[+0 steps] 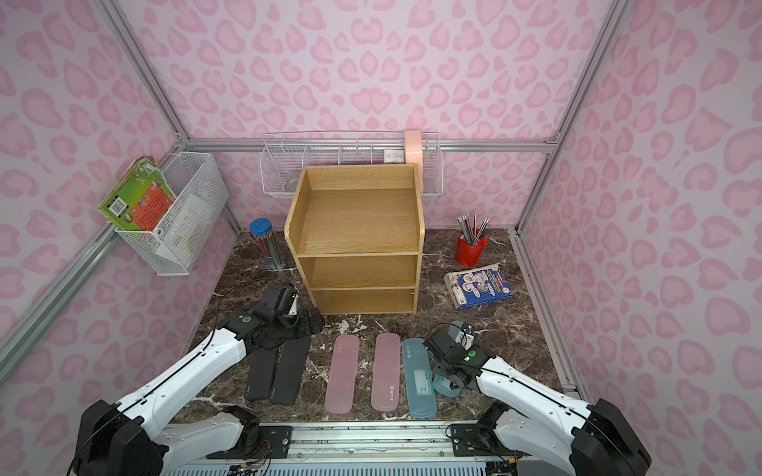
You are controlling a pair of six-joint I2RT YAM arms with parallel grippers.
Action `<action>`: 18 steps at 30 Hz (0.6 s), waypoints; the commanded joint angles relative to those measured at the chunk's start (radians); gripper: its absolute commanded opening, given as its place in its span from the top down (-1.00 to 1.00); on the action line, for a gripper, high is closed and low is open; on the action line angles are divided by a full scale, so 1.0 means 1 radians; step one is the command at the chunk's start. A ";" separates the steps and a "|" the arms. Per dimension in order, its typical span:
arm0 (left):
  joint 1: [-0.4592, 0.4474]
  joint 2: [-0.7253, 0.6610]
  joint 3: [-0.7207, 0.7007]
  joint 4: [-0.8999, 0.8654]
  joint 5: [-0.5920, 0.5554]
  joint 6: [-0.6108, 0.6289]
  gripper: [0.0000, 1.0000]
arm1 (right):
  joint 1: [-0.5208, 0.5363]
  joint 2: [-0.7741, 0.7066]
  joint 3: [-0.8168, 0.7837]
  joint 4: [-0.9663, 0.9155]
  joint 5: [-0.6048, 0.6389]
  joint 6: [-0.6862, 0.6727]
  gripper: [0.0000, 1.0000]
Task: Place the pencil cases on the shelf according to color
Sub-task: Pick up the pencil case from the center of the board, then place the pencil case on the shelf.
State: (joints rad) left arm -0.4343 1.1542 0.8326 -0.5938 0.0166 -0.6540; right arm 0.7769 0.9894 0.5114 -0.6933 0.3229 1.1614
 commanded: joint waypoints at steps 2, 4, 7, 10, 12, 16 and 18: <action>0.000 -0.006 0.019 -0.022 -0.022 -0.010 -0.96 | 0.000 -0.077 0.044 -0.056 0.016 -0.044 -0.20; -0.001 -0.006 0.032 -0.034 -0.029 -0.011 -0.96 | -0.001 -0.106 0.080 -0.075 0.019 -0.053 -0.19; -0.001 -0.001 0.065 -0.061 -0.045 -0.004 -0.97 | 0.008 -0.124 0.152 -0.114 0.023 -0.079 -0.17; 0.000 -0.001 0.095 -0.092 -0.068 -0.001 -0.98 | 0.054 -0.118 0.238 -0.123 0.028 -0.119 -0.15; 0.000 -0.007 0.111 -0.107 -0.083 -0.004 -0.97 | 0.114 -0.095 0.310 -0.144 0.059 -0.124 -0.14; -0.001 -0.025 0.129 -0.124 -0.095 -0.009 -0.97 | 0.210 -0.046 0.448 -0.235 0.161 -0.080 -0.14; 0.000 -0.035 0.134 -0.133 -0.096 -0.013 -0.97 | 0.230 -0.035 0.494 -0.250 0.176 -0.081 -0.14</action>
State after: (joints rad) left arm -0.4351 1.1305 0.9562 -0.6895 -0.0612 -0.6582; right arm 0.9844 0.9440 0.9546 -0.8749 0.4168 1.0695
